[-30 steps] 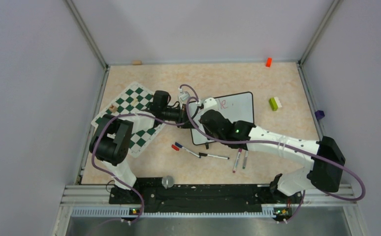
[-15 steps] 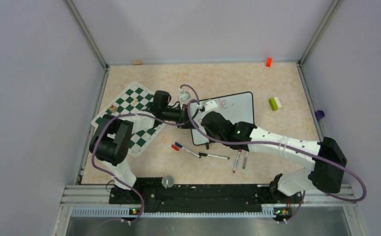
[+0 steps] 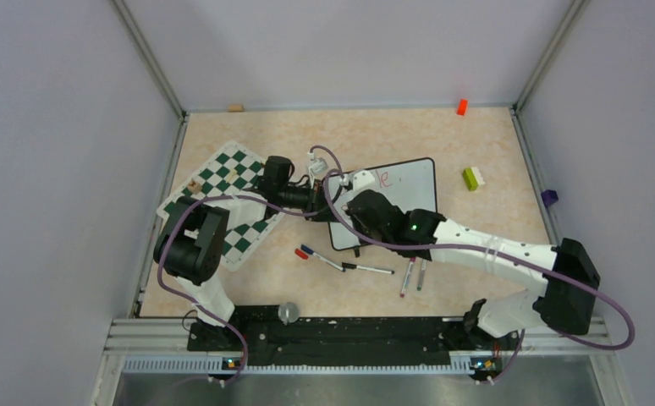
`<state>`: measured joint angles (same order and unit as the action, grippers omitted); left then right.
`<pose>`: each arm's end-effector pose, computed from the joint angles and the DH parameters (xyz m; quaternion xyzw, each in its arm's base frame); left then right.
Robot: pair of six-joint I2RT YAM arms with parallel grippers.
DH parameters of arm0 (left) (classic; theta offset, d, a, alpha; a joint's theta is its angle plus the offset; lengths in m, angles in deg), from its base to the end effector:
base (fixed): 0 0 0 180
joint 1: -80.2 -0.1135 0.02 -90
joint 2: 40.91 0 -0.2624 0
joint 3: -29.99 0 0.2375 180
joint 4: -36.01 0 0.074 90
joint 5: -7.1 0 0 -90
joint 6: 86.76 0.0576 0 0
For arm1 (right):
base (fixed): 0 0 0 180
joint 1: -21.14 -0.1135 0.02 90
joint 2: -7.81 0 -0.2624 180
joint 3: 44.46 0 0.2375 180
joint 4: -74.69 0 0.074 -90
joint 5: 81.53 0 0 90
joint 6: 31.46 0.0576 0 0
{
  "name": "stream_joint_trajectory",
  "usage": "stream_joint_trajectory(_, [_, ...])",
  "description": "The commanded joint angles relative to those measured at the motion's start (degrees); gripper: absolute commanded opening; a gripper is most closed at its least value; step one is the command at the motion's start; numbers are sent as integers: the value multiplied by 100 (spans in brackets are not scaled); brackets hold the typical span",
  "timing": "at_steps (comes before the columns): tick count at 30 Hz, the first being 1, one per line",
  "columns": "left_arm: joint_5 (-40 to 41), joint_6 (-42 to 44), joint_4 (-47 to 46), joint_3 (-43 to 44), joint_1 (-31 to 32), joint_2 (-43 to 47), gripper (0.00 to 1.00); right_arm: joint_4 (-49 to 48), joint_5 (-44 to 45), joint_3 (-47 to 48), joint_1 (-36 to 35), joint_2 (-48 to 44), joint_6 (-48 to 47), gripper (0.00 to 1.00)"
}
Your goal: Write a sentence on the whiteboard
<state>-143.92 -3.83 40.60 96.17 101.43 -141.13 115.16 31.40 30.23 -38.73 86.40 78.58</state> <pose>0.3014 -0.1712 0.1752 0.3141 0.7434 -0.5349 0.2502 0.1679 0.2446 0.2657 -0.2352 0.8756 0.1036 0.4090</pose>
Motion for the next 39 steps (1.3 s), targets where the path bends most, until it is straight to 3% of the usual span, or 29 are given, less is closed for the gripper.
stream_joint_trajectory(1, [601,123,297,86,50,81,0,-400,194,-10,77,-658,-58,0])
stream_joint_trajectory(8, [605,118,292,95,51,73,0,-364,17,-13,434,-714,-96,0])
stream_joint_trajectory(21, [621,134,310,92,57,71,0,-288,-180,98,459,-367,-217,0])
stream_joint_trajectory(39, [643,162,353,100,61,75,0,-28,265,149,474,-2,-117,0])
